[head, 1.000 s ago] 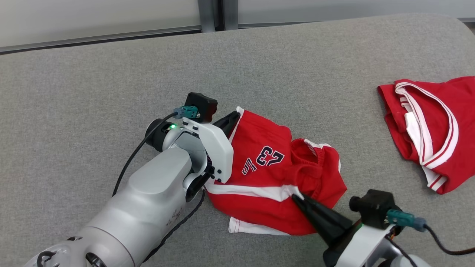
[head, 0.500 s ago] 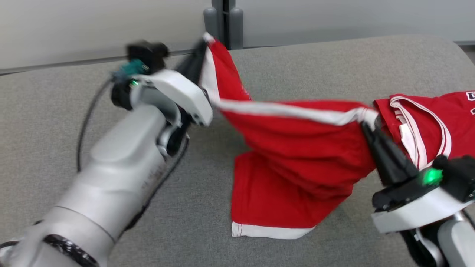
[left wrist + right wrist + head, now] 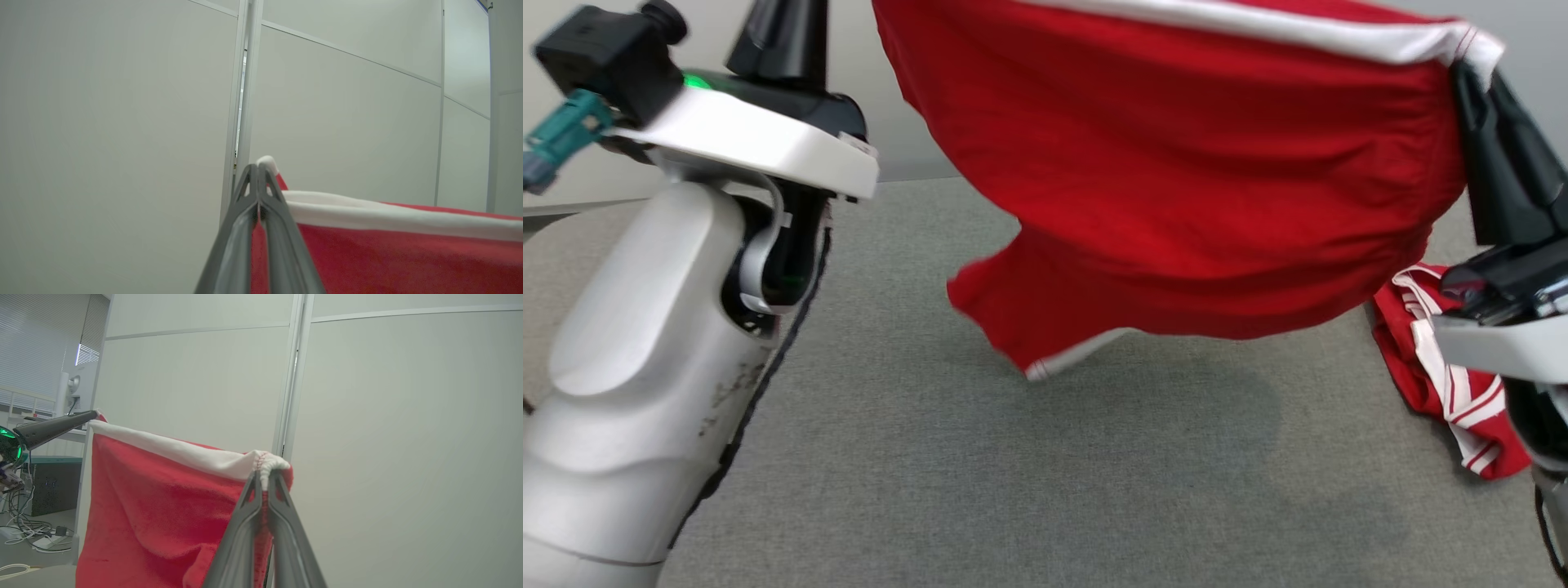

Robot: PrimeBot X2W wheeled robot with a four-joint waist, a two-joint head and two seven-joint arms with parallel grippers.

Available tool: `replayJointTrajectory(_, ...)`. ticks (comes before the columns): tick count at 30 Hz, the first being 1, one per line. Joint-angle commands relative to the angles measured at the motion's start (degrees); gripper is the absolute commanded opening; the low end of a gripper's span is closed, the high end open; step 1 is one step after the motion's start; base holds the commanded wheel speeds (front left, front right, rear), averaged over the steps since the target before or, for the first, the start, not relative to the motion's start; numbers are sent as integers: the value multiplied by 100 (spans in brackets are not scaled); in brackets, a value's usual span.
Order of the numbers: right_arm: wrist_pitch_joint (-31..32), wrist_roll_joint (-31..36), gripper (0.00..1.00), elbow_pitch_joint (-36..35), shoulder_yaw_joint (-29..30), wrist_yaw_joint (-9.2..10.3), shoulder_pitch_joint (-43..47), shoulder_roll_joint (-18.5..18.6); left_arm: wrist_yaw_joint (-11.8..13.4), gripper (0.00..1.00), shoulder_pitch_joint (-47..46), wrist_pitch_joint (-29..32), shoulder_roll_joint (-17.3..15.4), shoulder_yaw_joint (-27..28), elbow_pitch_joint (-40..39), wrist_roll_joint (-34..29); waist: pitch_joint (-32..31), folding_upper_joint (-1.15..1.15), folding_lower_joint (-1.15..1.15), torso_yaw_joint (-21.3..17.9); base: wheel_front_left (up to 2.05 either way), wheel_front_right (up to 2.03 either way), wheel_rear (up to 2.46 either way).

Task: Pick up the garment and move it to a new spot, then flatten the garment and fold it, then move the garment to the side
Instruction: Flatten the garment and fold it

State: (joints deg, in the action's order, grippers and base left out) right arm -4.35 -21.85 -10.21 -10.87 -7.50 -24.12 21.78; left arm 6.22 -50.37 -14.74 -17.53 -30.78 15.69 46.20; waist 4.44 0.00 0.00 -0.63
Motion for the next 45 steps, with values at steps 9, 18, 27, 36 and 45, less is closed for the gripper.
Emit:
replayJointTrajectory(9,145,-152,0,143,54,2,-409,125,329,0,98,448,-418,124,-851,9,-226,0,0,217,0,0,0)
replayJointTrajectory(18,125,-434,0,639,-163,2,-881,200,260,0,-188,578,-360,163,-407,153,142,0,0,199,0,0,0)
replayJointTrajectory(27,-319,-658,0,1915,-791,4,-2552,160,-171,0,-1383,118,76,364,1282,77,803,0,0,118,0,0,0)
replayJointTrajectory(36,-982,-980,0,4062,-2087,3,-3979,-394,-681,0,-2085,-43,590,858,3118,-196,1069,0,0,131,0,0,0)
replayJointTrajectory(45,-1092,-1337,0,5412,-3084,3,-3231,-848,-979,0,-913,-40,1126,1453,4618,-23,1306,0,0,256,0,0,0)
